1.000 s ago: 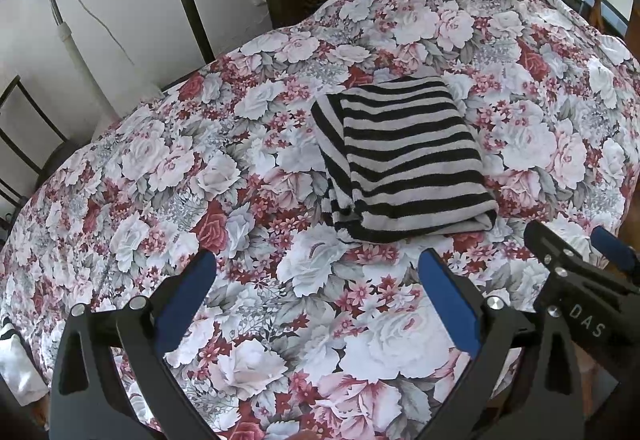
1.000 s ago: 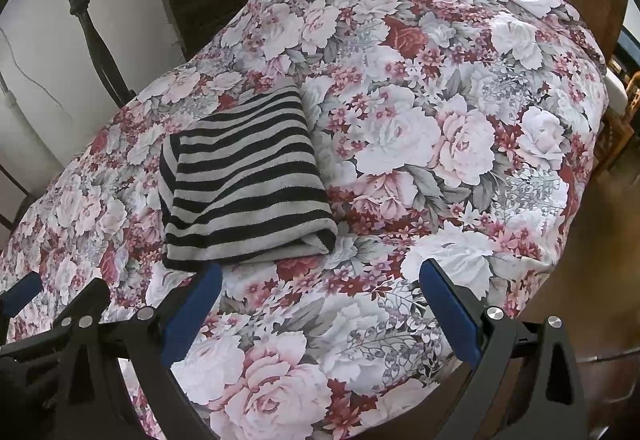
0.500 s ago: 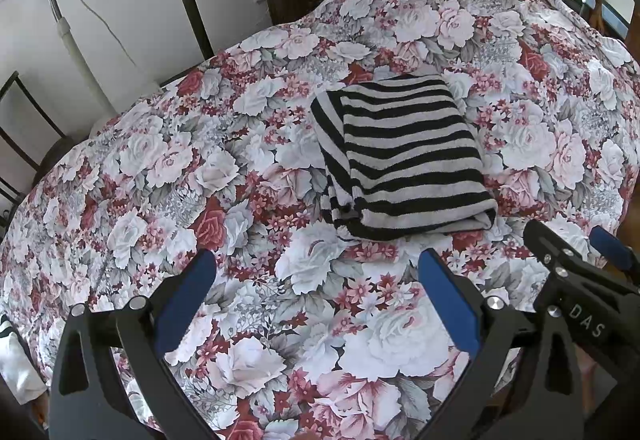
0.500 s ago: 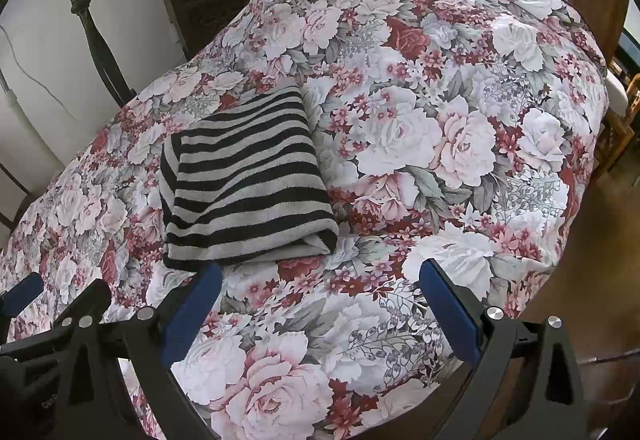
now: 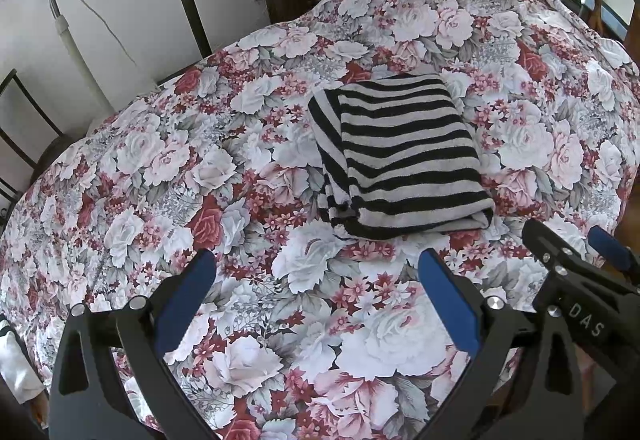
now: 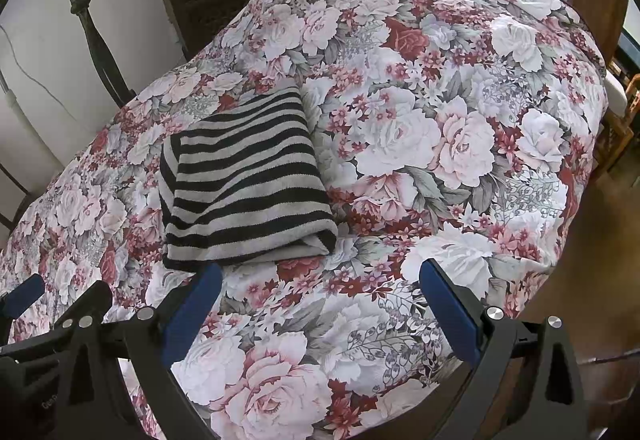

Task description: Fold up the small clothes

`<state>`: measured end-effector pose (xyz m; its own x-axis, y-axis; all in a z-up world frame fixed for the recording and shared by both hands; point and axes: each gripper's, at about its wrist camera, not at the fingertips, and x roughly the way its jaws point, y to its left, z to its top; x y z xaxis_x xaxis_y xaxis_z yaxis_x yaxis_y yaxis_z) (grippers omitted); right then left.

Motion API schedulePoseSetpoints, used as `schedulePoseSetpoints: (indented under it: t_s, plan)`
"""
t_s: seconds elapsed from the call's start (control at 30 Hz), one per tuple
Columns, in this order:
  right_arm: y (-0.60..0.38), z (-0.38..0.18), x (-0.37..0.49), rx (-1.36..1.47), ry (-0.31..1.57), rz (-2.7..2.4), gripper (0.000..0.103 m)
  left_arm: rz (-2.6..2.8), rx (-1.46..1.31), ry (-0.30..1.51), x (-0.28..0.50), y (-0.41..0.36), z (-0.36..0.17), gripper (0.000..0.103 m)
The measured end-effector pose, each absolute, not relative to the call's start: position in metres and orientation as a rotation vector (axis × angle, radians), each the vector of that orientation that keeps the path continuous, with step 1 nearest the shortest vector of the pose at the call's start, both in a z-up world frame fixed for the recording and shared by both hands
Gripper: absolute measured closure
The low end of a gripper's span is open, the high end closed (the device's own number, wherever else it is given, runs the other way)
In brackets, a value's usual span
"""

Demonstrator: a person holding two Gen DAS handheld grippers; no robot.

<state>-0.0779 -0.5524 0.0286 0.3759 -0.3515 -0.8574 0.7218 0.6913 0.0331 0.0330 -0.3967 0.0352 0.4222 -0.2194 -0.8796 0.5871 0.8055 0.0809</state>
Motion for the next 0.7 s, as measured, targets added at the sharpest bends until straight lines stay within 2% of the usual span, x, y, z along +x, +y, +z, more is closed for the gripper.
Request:
schedulePoseSetpoints:
  t_s: [0.7]
  plan:
    - [-0.5533, 0.0297, -0.0779, 0.441, 0.959, -0.713, 0.004, -0.518, 0.422, 0.988, 0.0311, -0.4007, 0.0387, 0.005]
